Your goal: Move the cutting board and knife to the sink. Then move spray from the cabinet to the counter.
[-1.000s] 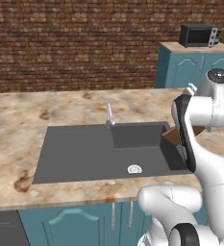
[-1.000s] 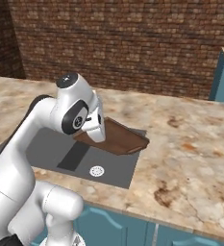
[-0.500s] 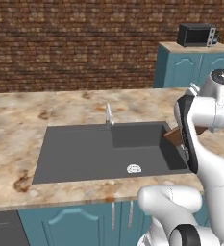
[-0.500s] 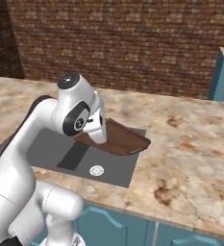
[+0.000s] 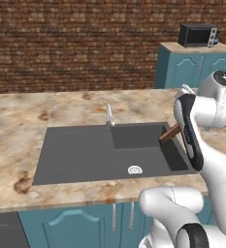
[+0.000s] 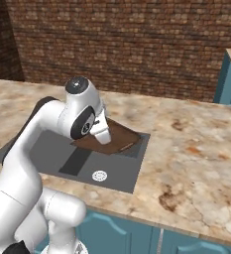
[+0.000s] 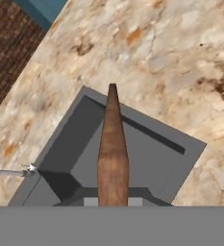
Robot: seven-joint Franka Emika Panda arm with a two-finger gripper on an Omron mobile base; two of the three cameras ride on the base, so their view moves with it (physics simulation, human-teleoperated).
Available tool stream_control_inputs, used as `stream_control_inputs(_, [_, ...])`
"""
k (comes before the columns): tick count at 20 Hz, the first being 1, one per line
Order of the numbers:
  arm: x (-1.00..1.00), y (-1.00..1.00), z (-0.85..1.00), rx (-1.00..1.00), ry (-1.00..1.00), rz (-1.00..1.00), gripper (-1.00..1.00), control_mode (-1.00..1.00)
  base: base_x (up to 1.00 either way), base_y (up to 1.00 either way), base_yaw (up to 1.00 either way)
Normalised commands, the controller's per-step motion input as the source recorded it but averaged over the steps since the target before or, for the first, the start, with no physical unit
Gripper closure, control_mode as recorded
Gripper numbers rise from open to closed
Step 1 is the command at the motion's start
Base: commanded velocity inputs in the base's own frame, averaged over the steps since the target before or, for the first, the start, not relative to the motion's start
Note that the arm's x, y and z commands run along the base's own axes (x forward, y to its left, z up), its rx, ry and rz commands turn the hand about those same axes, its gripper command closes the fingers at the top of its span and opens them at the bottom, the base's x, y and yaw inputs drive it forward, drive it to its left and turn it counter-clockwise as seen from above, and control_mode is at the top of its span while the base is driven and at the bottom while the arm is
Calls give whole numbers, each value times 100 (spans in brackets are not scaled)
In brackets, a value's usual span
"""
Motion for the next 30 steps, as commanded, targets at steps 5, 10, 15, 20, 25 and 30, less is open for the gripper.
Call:
stream_control_inputs(5, [38,1,-7,1,0,45,100,-100,0,0,0])
stream_control_inputs(10, [21,-7,-13,3,-1,28,100,-100,0,0,0])
stream_control_inputs(15, [56,0,-50,0,-2,-11,100,-100,0,0,0])
stream_control_inputs(20, [56,0,-64,1,-2,-27,100,-100,0,0,0])
stream_control_inputs(25, [14,2,-41,9,-12,-19,100,-100,0,0,0])
stream_control_inputs(30, [-1,1,-6,5,-22,-1,100,-100,0,0,0])
